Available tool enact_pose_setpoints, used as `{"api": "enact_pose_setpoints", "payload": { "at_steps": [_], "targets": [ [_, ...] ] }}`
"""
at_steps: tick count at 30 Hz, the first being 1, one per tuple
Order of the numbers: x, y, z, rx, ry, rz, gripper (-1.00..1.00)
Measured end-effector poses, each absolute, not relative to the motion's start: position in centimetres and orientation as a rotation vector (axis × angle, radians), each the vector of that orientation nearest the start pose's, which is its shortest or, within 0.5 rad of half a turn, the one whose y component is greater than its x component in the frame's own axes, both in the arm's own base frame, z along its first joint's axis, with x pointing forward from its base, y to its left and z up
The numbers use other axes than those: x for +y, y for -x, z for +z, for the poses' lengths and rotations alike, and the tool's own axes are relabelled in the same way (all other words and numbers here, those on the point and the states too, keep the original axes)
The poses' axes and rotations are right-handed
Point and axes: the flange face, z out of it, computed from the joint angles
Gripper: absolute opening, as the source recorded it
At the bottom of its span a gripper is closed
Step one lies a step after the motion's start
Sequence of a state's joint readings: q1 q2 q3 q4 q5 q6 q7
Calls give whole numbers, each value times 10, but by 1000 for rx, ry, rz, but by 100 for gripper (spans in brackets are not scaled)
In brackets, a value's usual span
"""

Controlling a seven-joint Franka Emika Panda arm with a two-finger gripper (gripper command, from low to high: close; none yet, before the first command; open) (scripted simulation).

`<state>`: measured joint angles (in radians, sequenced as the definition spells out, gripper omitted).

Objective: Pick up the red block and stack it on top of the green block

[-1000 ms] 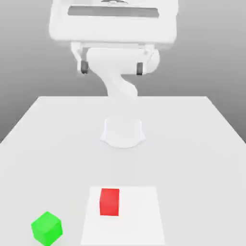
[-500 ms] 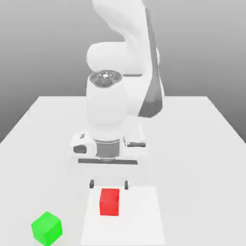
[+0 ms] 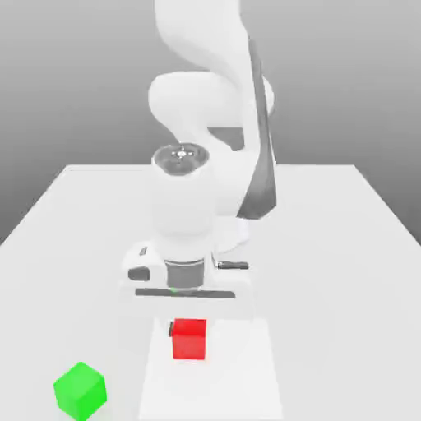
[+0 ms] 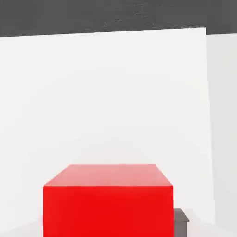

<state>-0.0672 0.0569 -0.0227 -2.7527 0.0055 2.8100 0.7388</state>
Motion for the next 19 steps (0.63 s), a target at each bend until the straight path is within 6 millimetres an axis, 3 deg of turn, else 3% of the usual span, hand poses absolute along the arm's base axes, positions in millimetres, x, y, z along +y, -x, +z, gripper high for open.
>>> {"api": "enact_pose_setpoints", "payload": {
  "at_steps": [11,15,16,19],
  "targets": [
    [-173,-460,242,1665,2660,3,-100],
    [-186,-465,200,1695,2644,0,-100],
    [-186,-464,189,1697,2643,1,100],
    [-186,-464,189,1697,2643,1,100]
  ]
}}
